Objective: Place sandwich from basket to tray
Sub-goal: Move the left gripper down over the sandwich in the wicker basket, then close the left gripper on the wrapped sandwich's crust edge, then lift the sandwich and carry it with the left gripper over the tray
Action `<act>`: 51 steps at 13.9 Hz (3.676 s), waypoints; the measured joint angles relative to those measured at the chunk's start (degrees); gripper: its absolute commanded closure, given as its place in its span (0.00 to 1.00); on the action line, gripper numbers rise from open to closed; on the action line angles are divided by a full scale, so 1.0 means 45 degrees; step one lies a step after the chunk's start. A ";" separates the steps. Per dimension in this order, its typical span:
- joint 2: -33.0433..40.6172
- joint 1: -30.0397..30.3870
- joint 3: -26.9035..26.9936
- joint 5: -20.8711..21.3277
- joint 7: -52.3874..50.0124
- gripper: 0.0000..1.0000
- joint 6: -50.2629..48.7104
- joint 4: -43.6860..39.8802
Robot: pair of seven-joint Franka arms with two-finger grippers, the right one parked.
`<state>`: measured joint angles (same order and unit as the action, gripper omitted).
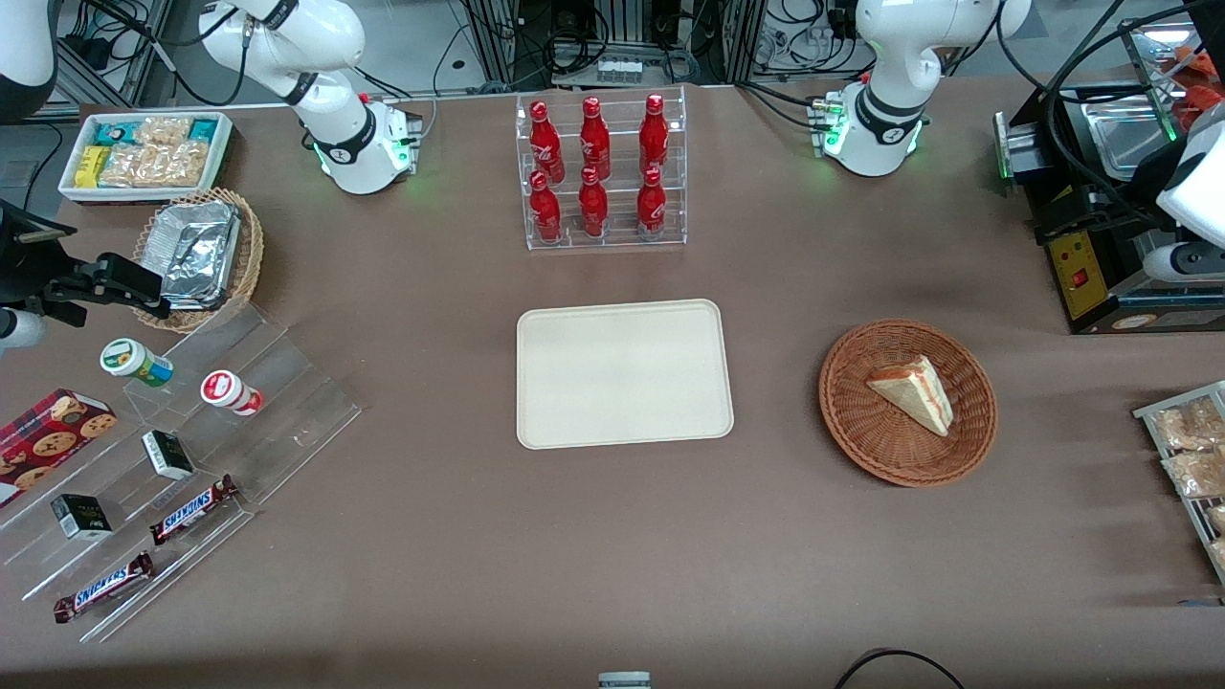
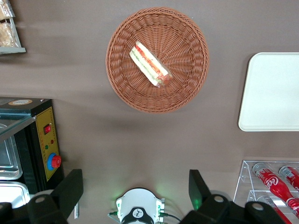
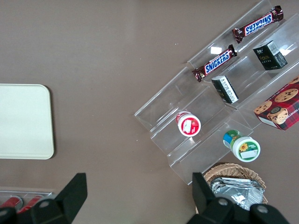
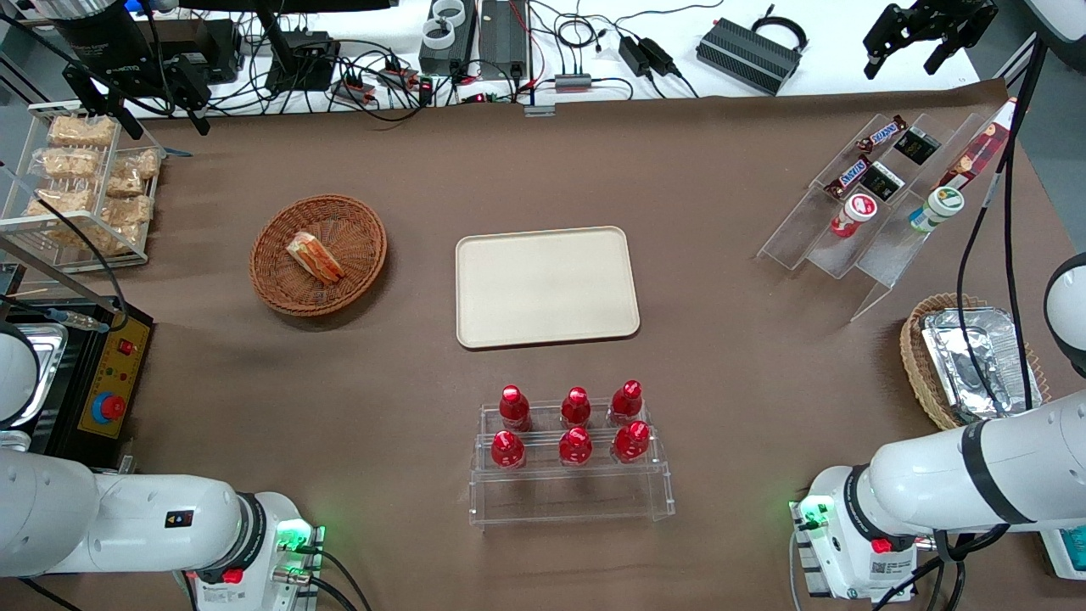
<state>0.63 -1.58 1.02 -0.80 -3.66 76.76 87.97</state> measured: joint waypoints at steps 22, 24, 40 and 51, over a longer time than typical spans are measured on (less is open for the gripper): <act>-0.1248 0.0073 -0.0090 -0.0011 -0.7931 0.00 1.1794 0.8348; -0.1531 0.0008 -0.0156 -0.0011 -0.8227 0.00 1.2524 0.8701; -0.3053 -0.0487 -0.0244 -0.0011 -0.9689 1.00 1.4680 0.9289; -0.2218 -0.1071 -0.0419 0.1342 -0.9873 1.00 0.7949 0.5860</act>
<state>-9.35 -6.40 -0.87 5.23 -48.08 112.53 114.34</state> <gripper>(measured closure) 0.850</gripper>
